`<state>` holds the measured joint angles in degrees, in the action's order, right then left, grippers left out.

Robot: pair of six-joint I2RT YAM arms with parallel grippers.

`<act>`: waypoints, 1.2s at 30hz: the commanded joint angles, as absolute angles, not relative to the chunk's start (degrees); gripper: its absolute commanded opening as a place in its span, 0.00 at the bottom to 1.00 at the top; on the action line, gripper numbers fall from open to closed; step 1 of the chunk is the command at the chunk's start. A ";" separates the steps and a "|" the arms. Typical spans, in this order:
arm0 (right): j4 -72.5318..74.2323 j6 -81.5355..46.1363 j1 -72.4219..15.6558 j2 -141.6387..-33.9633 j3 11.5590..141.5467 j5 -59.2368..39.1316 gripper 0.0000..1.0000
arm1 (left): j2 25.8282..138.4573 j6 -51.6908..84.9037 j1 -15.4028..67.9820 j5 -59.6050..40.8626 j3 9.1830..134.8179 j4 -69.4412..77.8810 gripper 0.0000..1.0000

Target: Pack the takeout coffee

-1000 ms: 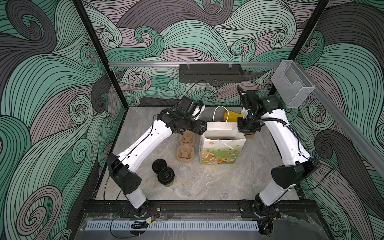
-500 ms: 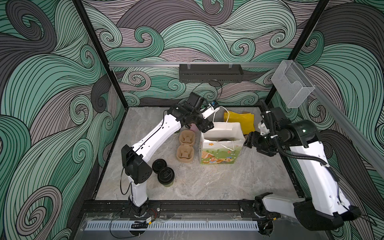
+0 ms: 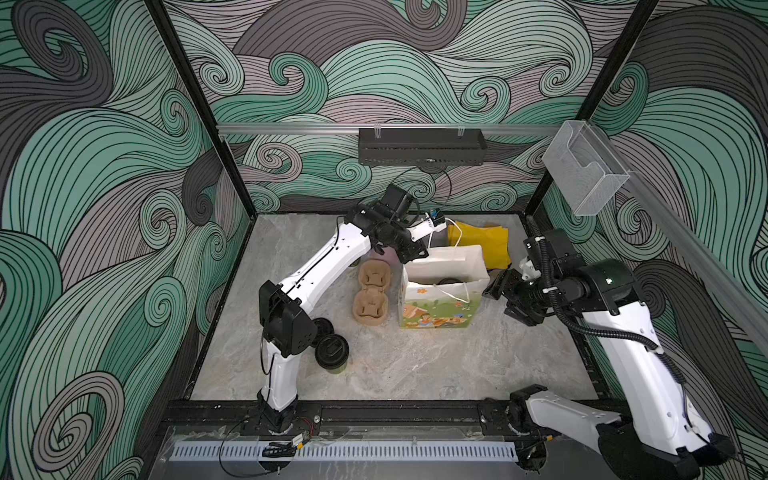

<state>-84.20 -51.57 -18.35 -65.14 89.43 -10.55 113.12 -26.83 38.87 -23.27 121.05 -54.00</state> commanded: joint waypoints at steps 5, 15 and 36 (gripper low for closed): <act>-83.83 -53.07 -18.19 -65.26 90.07 -9.80 0.66 | 113.73 -28.26 38.57 -23.85 122.04 -57.74 0.00; -83.86 -56.67 -18.11 -71.84 95.61 -6.45 0.65 | 111.43 -8.95 39.01 -19.78 121.21 -51.04 0.00; -85.72 -45.59 -10.45 -76.94 103.00 -6.11 0.65 | 98.68 26.53 47.41 -4.40 102.61 -41.86 0.00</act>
